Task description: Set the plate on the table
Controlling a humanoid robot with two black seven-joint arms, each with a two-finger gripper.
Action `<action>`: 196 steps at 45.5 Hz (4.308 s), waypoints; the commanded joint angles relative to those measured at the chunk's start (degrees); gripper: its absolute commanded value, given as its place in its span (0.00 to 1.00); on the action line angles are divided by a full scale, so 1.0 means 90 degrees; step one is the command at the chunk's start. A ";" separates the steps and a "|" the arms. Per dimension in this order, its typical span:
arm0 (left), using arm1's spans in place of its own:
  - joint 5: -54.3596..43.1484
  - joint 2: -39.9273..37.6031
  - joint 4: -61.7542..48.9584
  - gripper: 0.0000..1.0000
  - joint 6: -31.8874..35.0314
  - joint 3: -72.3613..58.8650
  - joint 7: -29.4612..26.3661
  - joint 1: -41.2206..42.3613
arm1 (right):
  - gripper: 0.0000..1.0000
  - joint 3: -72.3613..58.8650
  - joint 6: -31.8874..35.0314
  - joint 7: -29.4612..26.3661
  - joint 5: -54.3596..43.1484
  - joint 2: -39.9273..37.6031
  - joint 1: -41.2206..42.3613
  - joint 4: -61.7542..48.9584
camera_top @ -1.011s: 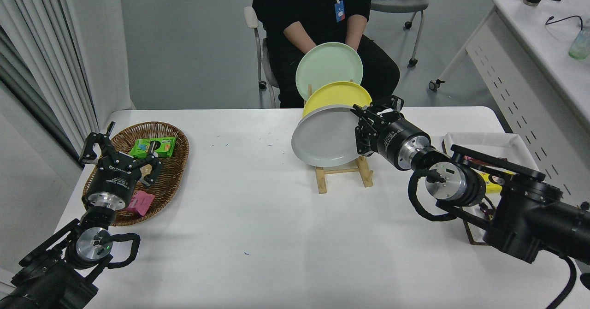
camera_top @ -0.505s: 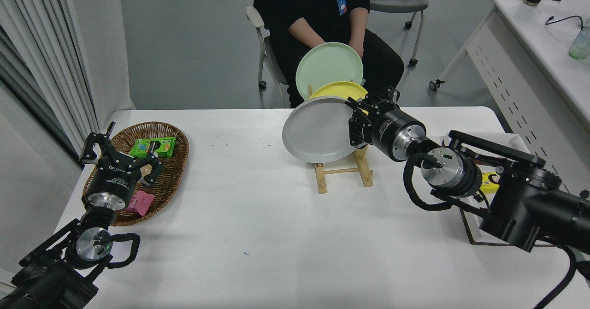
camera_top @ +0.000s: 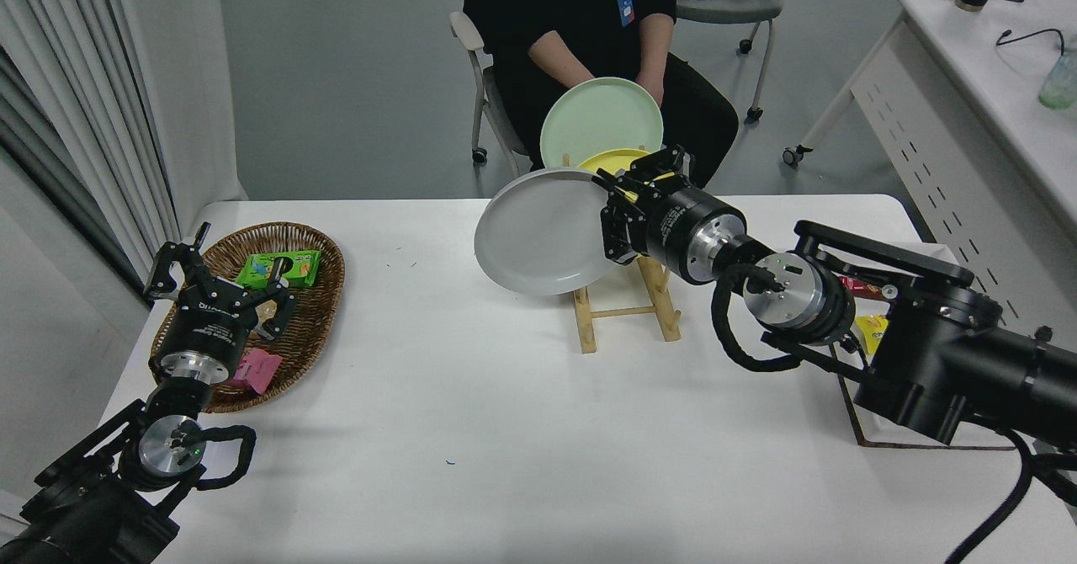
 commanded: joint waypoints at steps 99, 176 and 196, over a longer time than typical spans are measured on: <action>0.0001 0.0000 0.0000 0.98 0.0000 0.0000 0.0000 0.0000 | 0.00 0.0954 -0.2539 -0.1361 0.3847 0.0942 -0.0308 -0.0050; 0.0001 0.0000 0.0000 0.98 0.0000 0.0000 0.0000 0.0000 | 0.00 0.1403 -0.2539 -0.1390 0.4120 0.1011 -0.2251 -0.1046; 0.0001 0.0000 0.0000 0.98 0.0000 0.0000 0.0000 0.0009 | 0.00 0.1687 -0.2539 -0.1390 0.4111 0.1157 -0.2632 -0.1242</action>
